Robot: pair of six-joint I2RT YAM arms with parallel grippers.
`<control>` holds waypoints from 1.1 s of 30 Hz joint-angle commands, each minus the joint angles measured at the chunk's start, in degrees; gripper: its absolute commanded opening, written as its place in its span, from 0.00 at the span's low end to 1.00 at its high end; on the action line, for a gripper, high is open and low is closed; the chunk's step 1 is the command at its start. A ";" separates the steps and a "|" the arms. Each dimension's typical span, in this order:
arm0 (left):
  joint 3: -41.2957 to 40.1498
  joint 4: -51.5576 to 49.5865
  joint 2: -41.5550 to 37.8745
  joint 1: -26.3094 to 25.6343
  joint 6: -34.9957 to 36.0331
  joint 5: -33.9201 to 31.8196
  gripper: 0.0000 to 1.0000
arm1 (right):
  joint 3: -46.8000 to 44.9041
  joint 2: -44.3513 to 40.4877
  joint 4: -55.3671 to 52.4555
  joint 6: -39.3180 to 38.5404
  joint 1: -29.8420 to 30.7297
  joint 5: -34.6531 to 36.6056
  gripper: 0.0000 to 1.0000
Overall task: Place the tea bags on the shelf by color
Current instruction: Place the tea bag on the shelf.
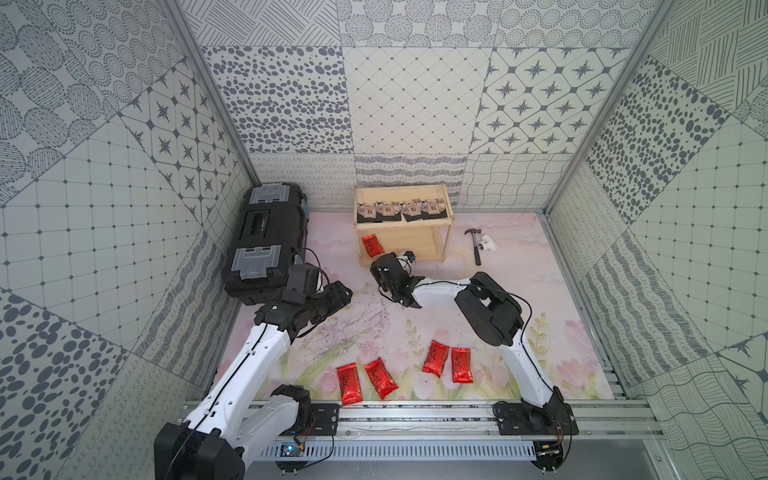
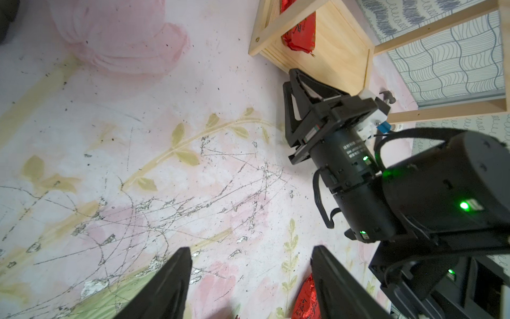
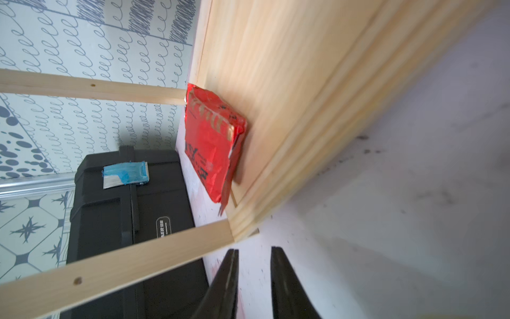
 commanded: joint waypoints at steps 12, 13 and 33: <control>-0.43 2.55 1.06 0.53 1.18 3.55 0.71 | -5.94 -2.10 22.76 -7.80 -6.47 -11.25 0.00; -0.43 2.63 1.12 0.52 1.24 3.70 0.71 | -5.78 -1.82 22.82 -7.64 -6.91 -11.17 0.00; -0.06 2.56 2.77 0.56 1.19 4.88 0.71 | 0.21 4.84 17.57 -5.90 -9.30 -8.29 0.00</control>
